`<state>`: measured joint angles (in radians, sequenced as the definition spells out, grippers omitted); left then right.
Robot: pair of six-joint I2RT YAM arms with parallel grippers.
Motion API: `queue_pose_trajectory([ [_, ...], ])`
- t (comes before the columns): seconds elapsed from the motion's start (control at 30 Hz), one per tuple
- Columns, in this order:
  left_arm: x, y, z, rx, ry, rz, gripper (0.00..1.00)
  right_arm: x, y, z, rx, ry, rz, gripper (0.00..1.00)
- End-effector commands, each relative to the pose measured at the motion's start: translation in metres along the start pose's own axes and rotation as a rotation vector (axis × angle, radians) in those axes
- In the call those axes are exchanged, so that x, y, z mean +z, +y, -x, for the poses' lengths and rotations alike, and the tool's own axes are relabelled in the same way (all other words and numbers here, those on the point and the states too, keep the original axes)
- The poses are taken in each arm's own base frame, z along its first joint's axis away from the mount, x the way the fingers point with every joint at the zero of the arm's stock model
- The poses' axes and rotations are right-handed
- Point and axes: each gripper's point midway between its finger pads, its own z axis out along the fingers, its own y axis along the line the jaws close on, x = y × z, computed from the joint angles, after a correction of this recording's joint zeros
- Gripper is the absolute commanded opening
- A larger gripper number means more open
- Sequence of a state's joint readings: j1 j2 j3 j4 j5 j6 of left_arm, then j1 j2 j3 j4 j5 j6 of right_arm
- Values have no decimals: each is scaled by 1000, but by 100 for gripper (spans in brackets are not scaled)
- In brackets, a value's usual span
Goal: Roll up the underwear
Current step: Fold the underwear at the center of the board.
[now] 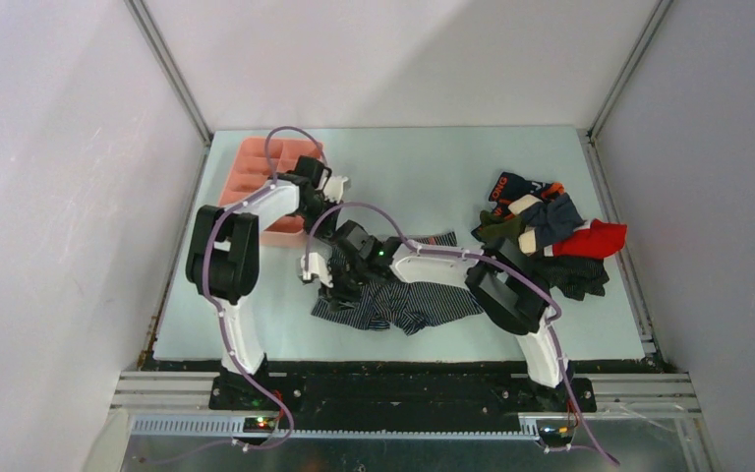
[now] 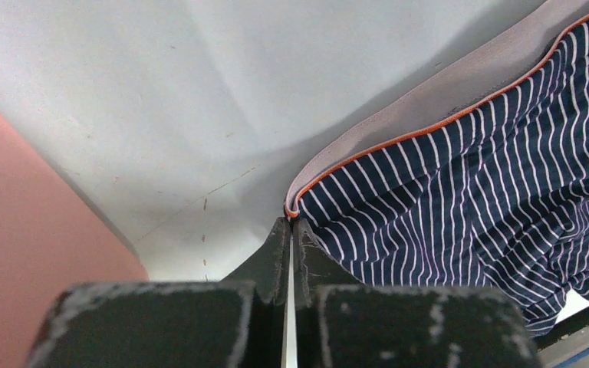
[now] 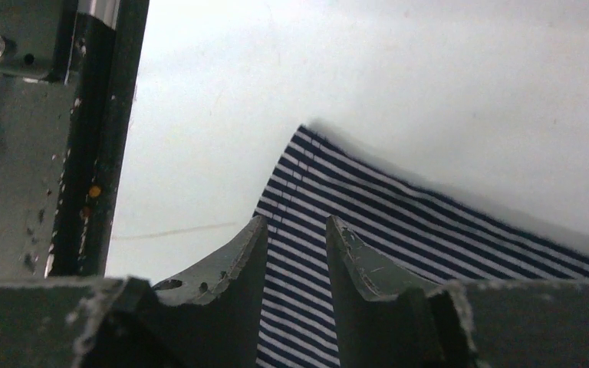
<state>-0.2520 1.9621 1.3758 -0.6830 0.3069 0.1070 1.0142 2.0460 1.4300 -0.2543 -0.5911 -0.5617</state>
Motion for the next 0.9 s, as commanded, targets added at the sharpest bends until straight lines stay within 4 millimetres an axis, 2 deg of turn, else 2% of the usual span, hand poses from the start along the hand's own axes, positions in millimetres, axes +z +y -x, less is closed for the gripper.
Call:
queue_pose_trajectory([
  [0.0, -13, 2, 18, -18, -89, 28, 0, 15, -10, 48, -103, -123, -32, 39],
  [0.17, -11, 2, 17, -28, -84, 22, 0, 35, 2, 53, -124, -137, 1, 42],
  [0.4, -15, 4, 20, -33, -98, 29, 0, 53, 14, 49, -129, -122, 57, 42],
  [0.87, -16, 3, 17, -38, -96, 13, 0, 60, -1, 34, -179, -71, -3, 41],
])
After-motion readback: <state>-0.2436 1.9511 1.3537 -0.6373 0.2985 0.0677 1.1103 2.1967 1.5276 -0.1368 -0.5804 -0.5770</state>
